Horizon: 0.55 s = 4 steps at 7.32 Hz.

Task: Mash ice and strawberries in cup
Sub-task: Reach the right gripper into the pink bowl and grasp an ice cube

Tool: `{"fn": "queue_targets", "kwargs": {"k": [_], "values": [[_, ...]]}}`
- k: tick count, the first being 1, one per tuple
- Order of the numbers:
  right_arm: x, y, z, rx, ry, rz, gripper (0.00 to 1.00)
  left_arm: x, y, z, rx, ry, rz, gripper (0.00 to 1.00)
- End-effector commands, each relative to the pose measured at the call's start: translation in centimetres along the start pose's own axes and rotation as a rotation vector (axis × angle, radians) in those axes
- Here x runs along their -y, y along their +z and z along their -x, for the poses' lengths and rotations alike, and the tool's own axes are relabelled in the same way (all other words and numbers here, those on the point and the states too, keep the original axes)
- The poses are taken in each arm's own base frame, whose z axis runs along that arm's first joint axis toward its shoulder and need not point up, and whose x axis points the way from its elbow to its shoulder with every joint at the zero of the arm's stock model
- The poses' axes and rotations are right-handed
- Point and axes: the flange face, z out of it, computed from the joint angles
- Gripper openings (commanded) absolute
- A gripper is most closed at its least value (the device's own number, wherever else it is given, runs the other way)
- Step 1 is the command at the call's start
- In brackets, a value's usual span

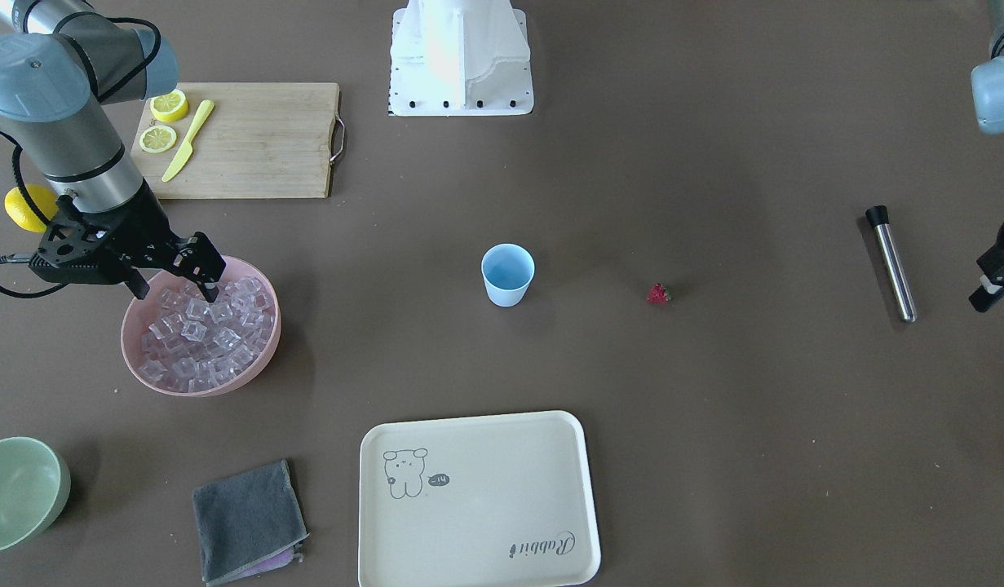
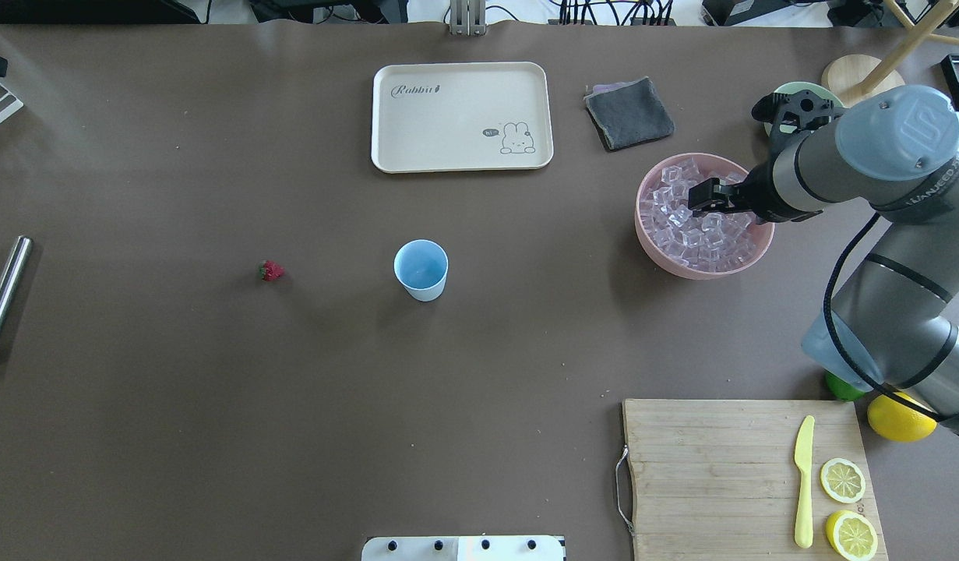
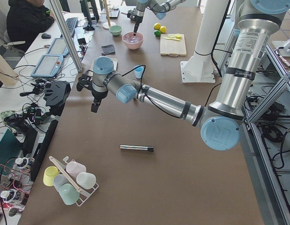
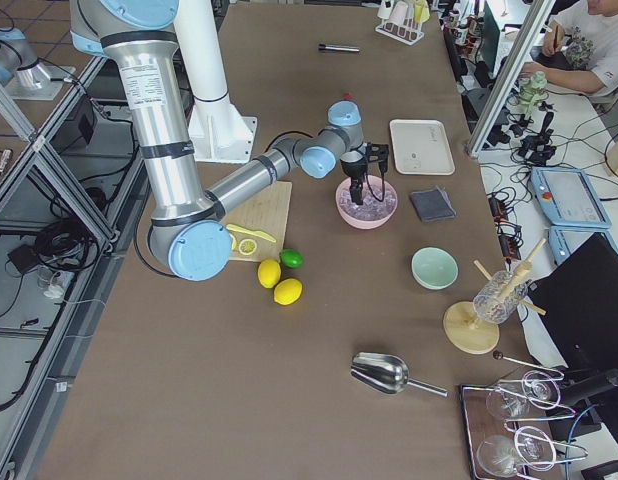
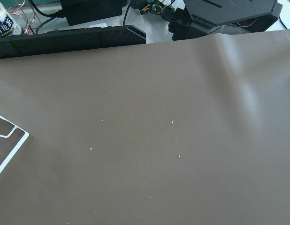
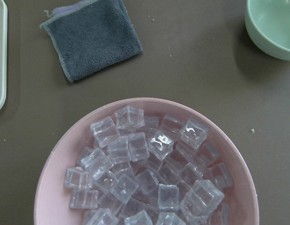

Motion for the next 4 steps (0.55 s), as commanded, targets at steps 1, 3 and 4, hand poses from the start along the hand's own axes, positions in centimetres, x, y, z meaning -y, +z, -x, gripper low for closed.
{"fn": "queue_targets", "kwargs": {"k": [1,3,4], "values": [[-0.9,1.5,0.4,-0.032,-0.008,-0.017,0.94,-0.1,0.1,0.0,-0.004,0.000,0.003,0.98],[-1.4,2.8,0.7,-0.010,-0.002,-0.041,0.93,-0.1,0.4,-0.3,-0.005,0.002,0.009,0.98],[-1.5,3.2,0.7,-0.011,-0.003,-0.039,0.90,-0.1,0.6,-0.3,-0.002,0.004,0.010,0.98]]}}
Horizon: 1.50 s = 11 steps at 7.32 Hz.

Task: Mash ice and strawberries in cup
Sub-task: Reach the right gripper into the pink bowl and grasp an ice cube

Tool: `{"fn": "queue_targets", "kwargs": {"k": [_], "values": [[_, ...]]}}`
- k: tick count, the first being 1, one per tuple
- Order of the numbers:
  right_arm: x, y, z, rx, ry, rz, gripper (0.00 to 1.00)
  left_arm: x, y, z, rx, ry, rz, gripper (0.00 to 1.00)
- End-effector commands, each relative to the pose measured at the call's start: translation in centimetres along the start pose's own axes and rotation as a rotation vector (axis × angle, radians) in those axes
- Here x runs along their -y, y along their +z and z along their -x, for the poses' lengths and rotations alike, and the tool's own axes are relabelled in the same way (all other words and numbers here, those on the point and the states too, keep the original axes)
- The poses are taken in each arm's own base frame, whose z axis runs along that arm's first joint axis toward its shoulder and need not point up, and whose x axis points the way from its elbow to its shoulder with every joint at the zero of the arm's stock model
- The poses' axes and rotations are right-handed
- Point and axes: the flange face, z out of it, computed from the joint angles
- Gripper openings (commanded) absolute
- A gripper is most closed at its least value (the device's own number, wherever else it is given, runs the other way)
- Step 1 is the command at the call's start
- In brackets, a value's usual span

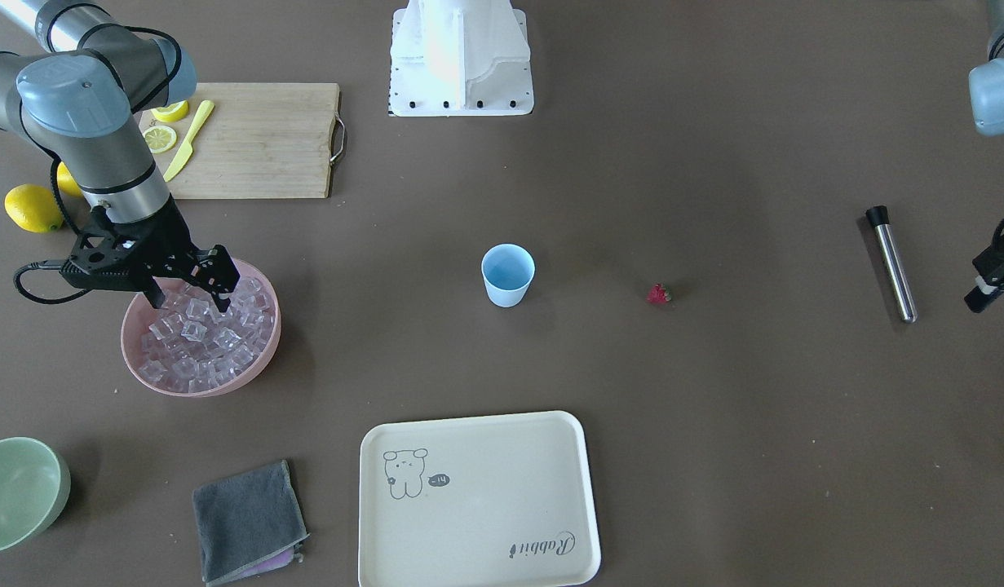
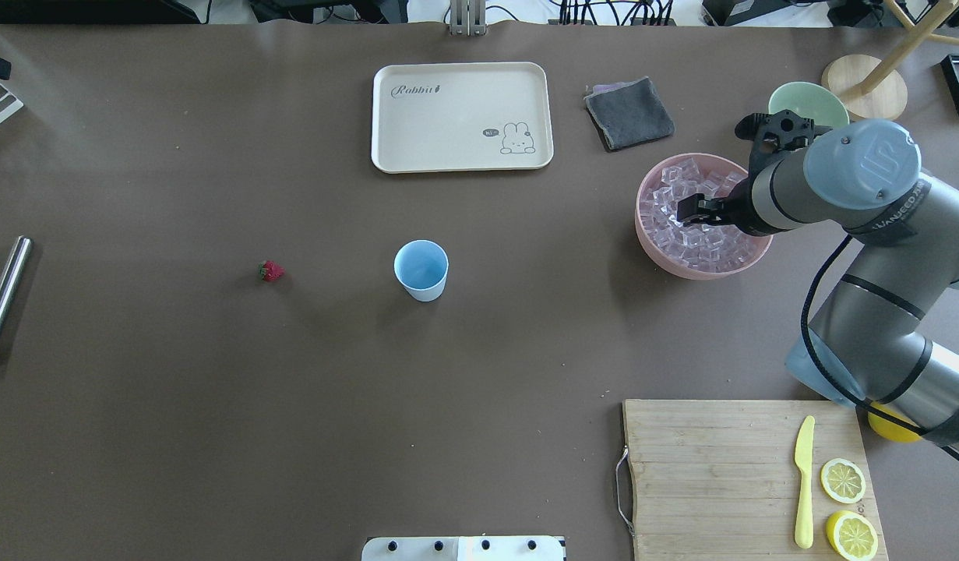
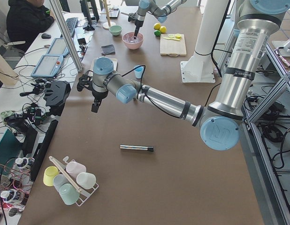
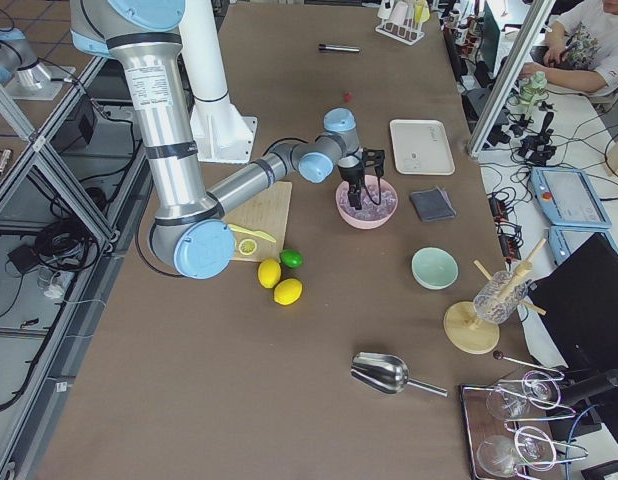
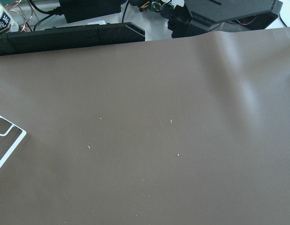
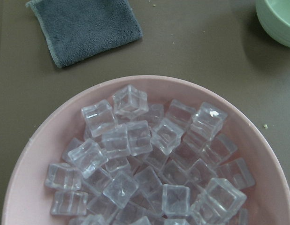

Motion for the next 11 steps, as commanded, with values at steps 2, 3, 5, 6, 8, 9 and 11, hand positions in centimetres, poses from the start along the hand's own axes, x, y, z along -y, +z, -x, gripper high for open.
{"fn": "queue_targets", "kwargs": {"k": [2,3,5,6,8,9,11], "values": [[-0.4,1.2,0.0,-0.001,-0.001,0.000,0.87,0.2,0.7,-0.2,0.001,0.001,0.010,0.98],[-0.4,1.3,-0.1,-0.003,-0.007,0.001,0.87,0.2,0.4,-0.5,-0.006,0.007,0.006,0.98],[-0.7,2.0,-0.2,-0.023,-0.007,-0.009,0.87,0.6,0.5,-0.6,-0.002,0.007,0.004,0.98],[-1.0,2.5,-0.1,-0.029,-0.010,-0.008,0.87,0.7,0.4,-0.8,-0.006,0.010,0.002,0.98],[-1.1,3.0,-0.3,-0.042,-0.011,-0.011,0.88,0.6,0.3,-0.8,-0.007,0.011,0.001,0.98],[-1.4,3.3,-0.1,-0.048,-0.017,-0.016,0.88,0.5,0.4,-0.7,-0.008,0.010,0.003,0.98],[-1.5,3.3,-0.1,-0.048,-0.018,-0.017,0.88,0.5,0.3,-0.8,-0.008,0.011,0.002,0.98]]}}
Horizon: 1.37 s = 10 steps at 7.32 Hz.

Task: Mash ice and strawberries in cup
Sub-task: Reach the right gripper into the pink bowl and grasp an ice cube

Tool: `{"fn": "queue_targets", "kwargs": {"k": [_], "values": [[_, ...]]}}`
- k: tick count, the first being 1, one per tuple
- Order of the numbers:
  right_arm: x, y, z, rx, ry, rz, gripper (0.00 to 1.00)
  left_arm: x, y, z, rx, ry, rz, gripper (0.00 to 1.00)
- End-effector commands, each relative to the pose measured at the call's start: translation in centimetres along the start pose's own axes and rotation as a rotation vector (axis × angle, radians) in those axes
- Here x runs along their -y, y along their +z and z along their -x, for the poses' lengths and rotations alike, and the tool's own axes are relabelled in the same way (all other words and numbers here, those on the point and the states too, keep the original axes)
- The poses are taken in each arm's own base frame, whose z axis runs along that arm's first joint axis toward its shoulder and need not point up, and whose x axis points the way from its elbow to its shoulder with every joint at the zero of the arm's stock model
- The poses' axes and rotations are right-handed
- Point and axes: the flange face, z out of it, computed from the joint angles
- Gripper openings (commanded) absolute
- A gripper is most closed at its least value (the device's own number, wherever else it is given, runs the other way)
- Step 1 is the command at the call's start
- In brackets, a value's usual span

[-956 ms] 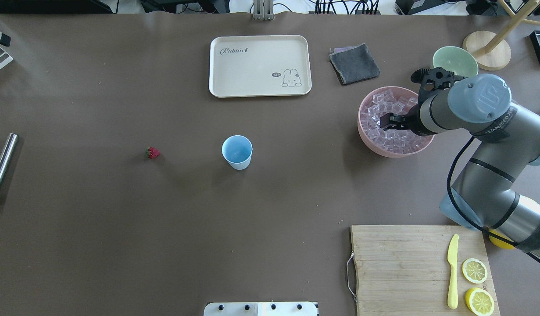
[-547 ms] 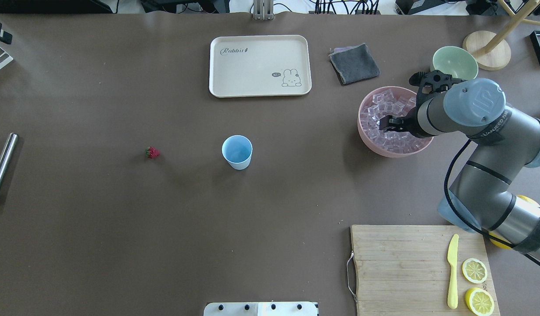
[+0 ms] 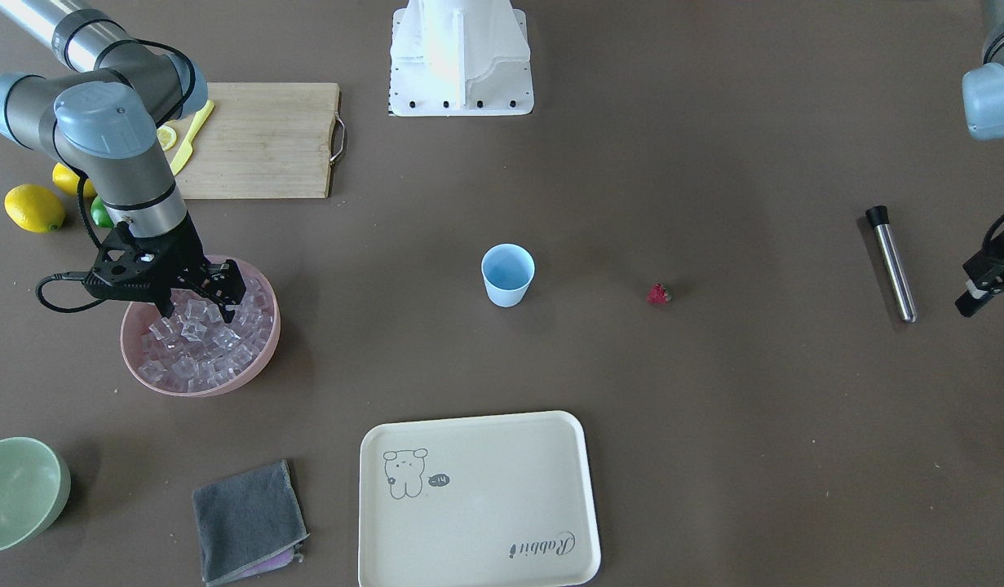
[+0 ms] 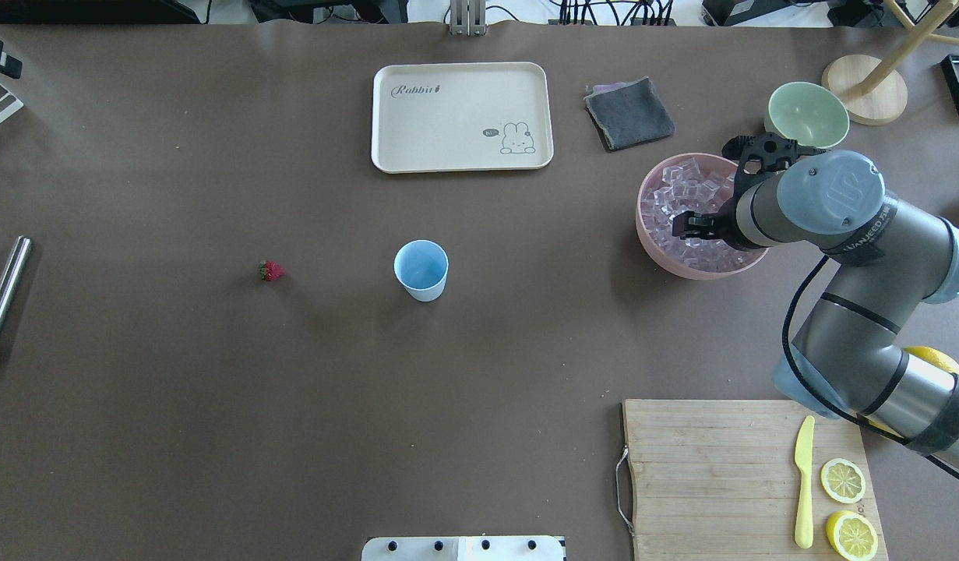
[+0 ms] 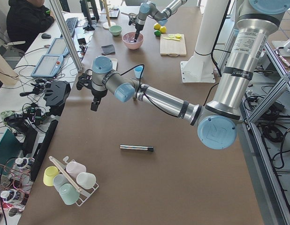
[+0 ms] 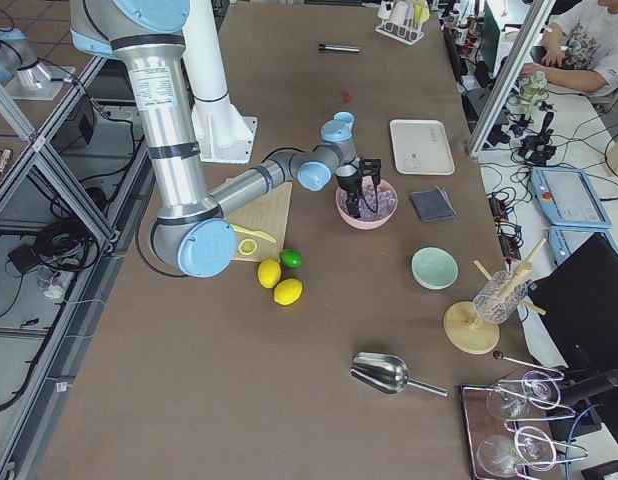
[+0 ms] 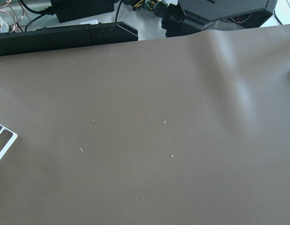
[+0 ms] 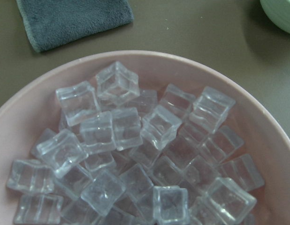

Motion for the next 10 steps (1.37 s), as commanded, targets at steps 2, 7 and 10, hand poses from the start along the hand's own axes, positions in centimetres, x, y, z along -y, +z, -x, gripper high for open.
{"fn": "queue_targets", "kwargs": {"k": [2,7,10], "values": [[-0.08,0.02,0.17,0.003,-0.003,-0.001,0.88,0.04,-0.04,-0.07,0.000,0.000,0.000,0.98],[-0.28,0.31,0.19,-0.001,-0.005,0.001,0.85,0.17,-0.06,-0.15,-0.001,0.001,-0.001,0.98],[-0.46,0.58,0.13,-0.009,-0.011,-0.002,0.84,0.11,-0.08,-0.13,-0.001,0.001,-0.001,0.98]]}}
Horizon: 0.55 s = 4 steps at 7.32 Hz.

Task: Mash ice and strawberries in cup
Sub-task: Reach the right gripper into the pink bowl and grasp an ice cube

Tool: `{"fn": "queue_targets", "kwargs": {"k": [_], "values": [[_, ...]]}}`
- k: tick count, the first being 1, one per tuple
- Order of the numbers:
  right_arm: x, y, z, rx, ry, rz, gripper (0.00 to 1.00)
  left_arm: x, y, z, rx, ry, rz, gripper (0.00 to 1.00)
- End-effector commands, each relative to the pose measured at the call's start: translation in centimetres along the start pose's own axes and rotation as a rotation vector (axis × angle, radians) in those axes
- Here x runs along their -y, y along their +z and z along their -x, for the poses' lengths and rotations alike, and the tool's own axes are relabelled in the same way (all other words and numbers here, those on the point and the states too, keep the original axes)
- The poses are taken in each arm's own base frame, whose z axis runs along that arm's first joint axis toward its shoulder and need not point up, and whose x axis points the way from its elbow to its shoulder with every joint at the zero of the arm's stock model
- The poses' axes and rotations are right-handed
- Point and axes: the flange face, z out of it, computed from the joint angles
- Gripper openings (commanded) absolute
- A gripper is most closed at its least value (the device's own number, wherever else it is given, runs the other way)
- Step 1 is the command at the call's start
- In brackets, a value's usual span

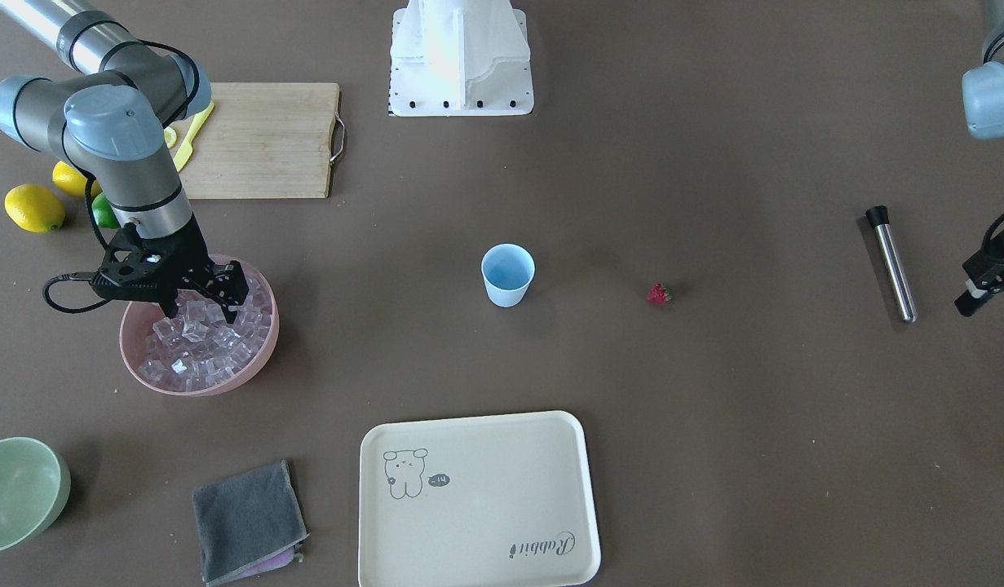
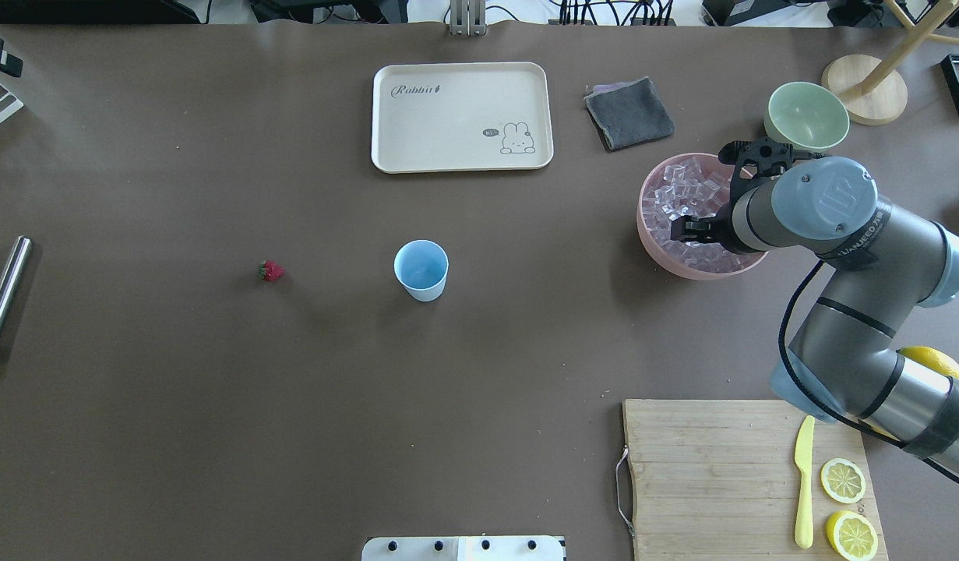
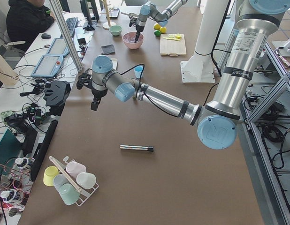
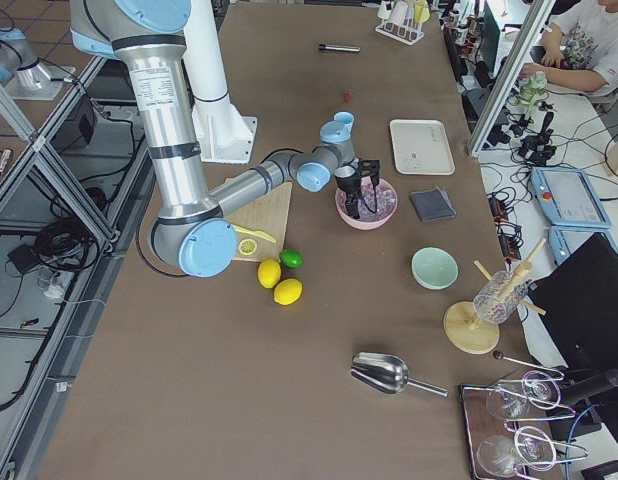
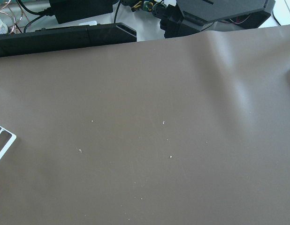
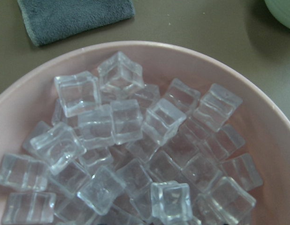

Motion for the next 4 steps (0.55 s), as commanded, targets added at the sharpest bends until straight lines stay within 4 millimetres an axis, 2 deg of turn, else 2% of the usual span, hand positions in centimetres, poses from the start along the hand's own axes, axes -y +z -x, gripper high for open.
{"fn": "queue_targets", "kwargs": {"k": [1,3,4], "values": [[-0.04,-0.01,0.02,0.000,-0.003,-0.001,0.79,0.04,0.16,0.13,0.001,-0.001,0.003,0.98],[-0.03,-0.33,0.28,0.009,-0.009,0.000,0.63,0.04,0.16,0.14,0.001,-0.001,0.003,0.98],[-0.03,-0.40,0.31,0.010,-0.010,0.000,0.58,0.04,0.16,0.14,0.001,-0.001,0.003,0.98]]}}
